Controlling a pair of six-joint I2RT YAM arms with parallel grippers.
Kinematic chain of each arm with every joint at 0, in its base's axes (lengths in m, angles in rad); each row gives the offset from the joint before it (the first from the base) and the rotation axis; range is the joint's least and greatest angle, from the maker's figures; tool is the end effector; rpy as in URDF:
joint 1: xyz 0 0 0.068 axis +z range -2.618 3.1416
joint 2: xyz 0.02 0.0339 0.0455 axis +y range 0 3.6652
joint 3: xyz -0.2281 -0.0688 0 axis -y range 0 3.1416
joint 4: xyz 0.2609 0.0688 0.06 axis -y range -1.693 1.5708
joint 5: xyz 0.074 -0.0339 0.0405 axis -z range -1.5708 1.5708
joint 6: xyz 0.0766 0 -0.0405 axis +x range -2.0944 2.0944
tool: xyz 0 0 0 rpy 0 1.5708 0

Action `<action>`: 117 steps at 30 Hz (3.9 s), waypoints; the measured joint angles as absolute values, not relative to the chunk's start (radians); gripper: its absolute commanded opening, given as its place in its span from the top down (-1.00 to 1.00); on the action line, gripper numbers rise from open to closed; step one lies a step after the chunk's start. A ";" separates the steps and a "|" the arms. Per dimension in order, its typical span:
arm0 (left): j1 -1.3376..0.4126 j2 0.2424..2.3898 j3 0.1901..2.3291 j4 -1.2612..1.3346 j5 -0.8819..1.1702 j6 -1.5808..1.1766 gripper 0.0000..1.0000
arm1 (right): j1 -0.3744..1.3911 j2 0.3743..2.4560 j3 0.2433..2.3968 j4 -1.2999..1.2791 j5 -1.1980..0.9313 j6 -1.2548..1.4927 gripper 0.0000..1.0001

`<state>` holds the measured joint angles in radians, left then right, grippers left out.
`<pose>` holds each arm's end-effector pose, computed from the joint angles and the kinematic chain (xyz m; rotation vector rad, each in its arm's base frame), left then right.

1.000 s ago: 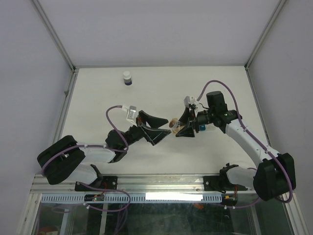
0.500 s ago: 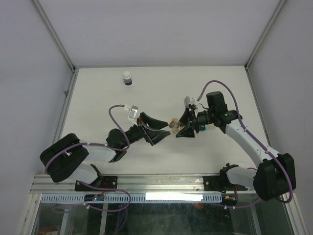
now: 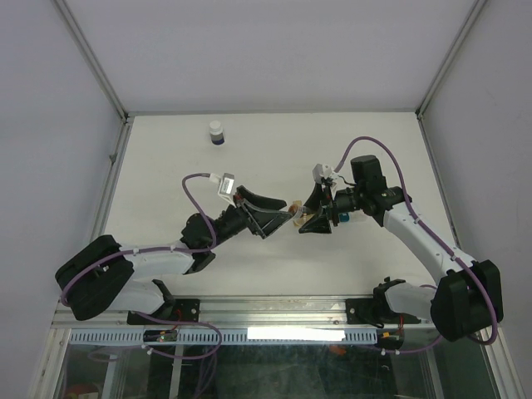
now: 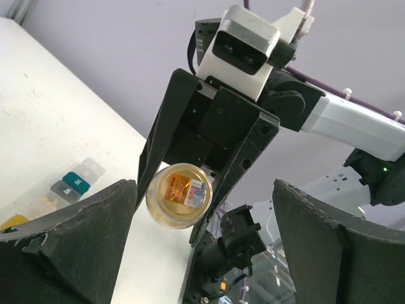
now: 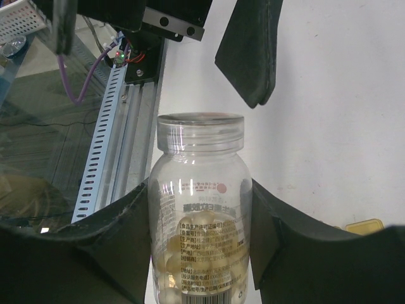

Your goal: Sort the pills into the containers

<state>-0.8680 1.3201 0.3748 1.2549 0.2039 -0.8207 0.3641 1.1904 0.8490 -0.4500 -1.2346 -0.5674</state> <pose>0.1864 -0.2441 0.2035 0.2334 1.4204 -1.5566 0.2275 0.1641 0.2239 -1.3781 1.4810 1.2906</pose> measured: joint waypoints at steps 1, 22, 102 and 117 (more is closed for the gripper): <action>-0.879 1.316 0.382 1.226 0.180 -0.818 -0.72 | 0.364 1.190 0.849 -0.450 -1.235 -0.567 1.00; -0.950 1.341 0.495 1.029 0.060 -0.757 -0.16 | 0.364 1.190 0.849 -0.450 -1.220 -0.566 1.00; -0.876 1.293 0.607 0.822 0.297 -0.433 -0.32 | 0.332 1.191 0.853 -0.377 -1.177 -0.481 1.00; -0.868 1.323 0.651 0.776 0.291 -0.441 -0.32 | 0.331 1.191 0.853 -0.390 -1.185 -0.488 1.00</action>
<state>-0.8677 1.3228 0.6506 0.7765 0.2913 -0.4408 0.3305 1.1912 0.8532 -0.3901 -1.1851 -0.4885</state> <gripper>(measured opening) 0.639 0.548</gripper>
